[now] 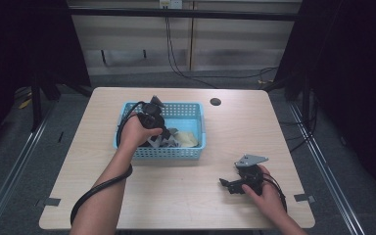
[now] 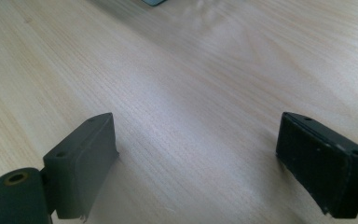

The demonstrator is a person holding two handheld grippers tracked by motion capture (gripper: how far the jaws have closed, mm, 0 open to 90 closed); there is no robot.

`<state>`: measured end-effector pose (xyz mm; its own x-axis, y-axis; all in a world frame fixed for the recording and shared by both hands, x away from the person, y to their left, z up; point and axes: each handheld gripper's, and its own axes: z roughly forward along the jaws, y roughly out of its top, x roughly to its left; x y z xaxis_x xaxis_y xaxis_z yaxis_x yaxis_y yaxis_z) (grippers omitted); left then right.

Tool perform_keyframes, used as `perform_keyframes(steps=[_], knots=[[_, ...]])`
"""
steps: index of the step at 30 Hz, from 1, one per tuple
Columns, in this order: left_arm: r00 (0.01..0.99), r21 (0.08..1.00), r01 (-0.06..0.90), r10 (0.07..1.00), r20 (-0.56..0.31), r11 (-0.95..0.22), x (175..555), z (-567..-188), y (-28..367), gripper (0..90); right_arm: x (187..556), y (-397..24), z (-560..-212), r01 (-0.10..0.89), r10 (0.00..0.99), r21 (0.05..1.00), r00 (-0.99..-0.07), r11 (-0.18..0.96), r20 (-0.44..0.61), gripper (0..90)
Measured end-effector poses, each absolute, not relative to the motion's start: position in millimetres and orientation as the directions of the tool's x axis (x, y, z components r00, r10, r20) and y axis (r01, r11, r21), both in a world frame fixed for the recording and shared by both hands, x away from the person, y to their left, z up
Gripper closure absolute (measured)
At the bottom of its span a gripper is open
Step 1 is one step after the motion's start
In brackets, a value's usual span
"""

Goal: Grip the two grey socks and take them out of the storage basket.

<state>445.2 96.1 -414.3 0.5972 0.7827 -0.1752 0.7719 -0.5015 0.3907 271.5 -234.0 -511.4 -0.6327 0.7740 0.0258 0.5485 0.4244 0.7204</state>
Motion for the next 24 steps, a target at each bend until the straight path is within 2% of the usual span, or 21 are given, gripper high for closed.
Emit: perform_keyframes(steps=[6,10,14,19,24], knots=[[0.57,0.369,0.792,0.805,-0.163,-0.486,452.0,-426.4,100.3,41.1,271.5,-234.0,-511.4,0.549,0.774,0.72,-0.633,0.424,0.026,11.5],[0.561,0.342,0.804,0.811,-0.166,-0.486,453.8,-430.4,99.0,56.0,271.4,-234.0,-511.4,0.549,0.774,0.72,-0.633,0.424,0.026,11.5],[0.59,0.314,0.788,0.794,-0.143,-0.529,454.5,-432.5,94.7,66.4,271.4,-234.0,-511.4,0.549,0.774,0.72,-0.632,0.424,0.026,11.6],[0.583,0.295,0.799,0.795,-0.168,-0.524,455.7,-433.9,94.1,84.5,271.5,-234.0,-511.4,0.548,0.773,0.721,-0.633,0.425,0.025,11.6],[0.603,0.278,0.788,0.781,-0.162,-0.55,454.6,-425.8,94.5,88.3,271.4,-234.0,-511.4,0.549,0.774,0.72,-0.633,0.424,0.027,11.6]])
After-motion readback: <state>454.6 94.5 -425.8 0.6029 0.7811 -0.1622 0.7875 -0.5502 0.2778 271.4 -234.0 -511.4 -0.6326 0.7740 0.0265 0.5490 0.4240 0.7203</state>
